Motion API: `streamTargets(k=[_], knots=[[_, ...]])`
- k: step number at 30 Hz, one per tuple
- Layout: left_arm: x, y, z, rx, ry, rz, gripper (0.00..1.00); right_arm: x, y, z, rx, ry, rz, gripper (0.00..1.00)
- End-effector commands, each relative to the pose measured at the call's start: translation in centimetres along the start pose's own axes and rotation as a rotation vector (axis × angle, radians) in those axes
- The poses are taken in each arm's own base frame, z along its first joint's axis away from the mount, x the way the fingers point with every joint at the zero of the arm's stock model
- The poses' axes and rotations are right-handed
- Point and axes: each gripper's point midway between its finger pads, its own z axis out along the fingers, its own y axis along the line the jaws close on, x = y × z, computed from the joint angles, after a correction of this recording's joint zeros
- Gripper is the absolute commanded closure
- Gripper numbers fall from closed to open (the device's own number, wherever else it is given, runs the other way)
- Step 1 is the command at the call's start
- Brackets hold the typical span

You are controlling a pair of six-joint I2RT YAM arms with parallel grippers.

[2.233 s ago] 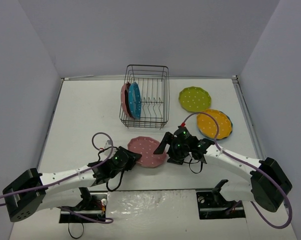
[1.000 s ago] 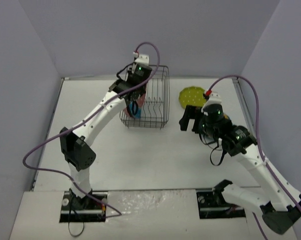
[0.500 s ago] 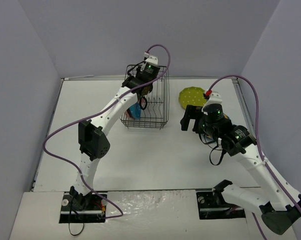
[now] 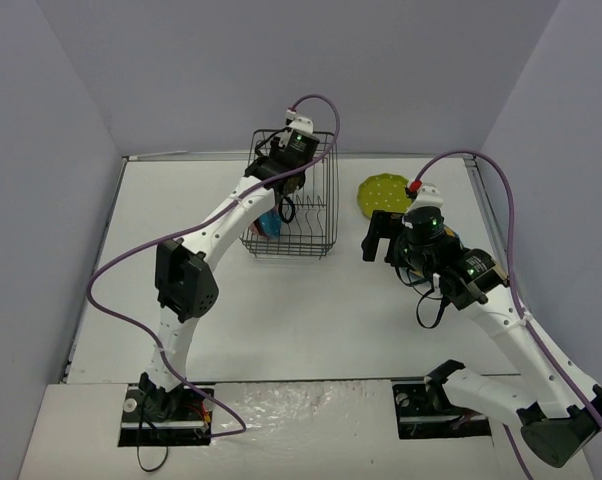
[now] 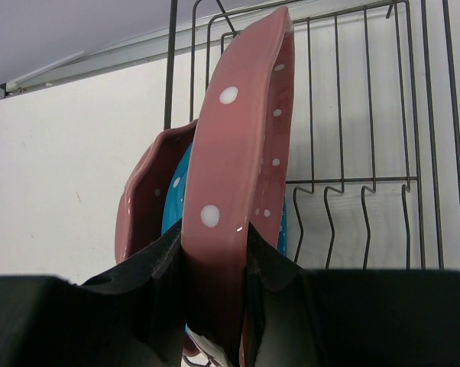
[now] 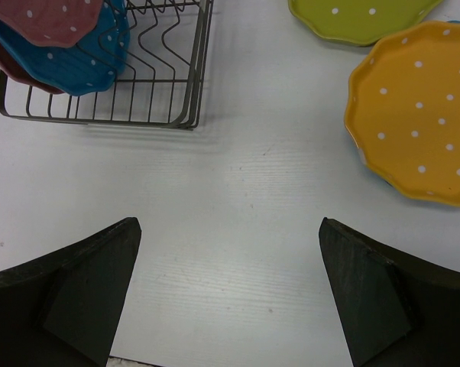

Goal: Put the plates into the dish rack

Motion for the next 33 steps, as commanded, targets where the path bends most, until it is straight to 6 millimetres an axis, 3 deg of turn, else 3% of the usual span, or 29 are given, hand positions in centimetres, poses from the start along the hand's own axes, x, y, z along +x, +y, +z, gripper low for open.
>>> streamTargets(k=[1, 8, 17, 20, 26, 33], knots=[[-7.5, 4.0, -4.2, -0.042, -0.202, -0.160, 1.00, -0.7, -0.4, 0.4, 0.021, -0.033, -0.007, 0.00], [-4.3, 1.6, -2.0, -0.001, -0.114, -0.166, 1.00, -0.4, -0.6, 0.5, 0.025, -0.027, -0.004, 0.00], [-1.7, 0.8, -1.1, 0.004, -0.051, -0.173, 1.00, -0.1, -1.0, 0.7, 0.038, -0.020, -0.020, 0.00], [-0.8, 0.7, -0.9, 0.000, -0.030, -0.166, 0.93, 0.0, -1.0, 0.7, 0.038, -0.020, -0.015, 0.00], [0.2, 0.6, -0.9, 0.007, -0.021, -0.182, 0.61, 0.5, -1.0, 0.6, 0.029, -0.018, 0.003, 0.00], [0.2, 1.0, -1.6, 0.005, -0.023, -0.188, 0.39, 0.9, -1.2, 0.2, 0.020, -0.020, 0.015, 0.00]])
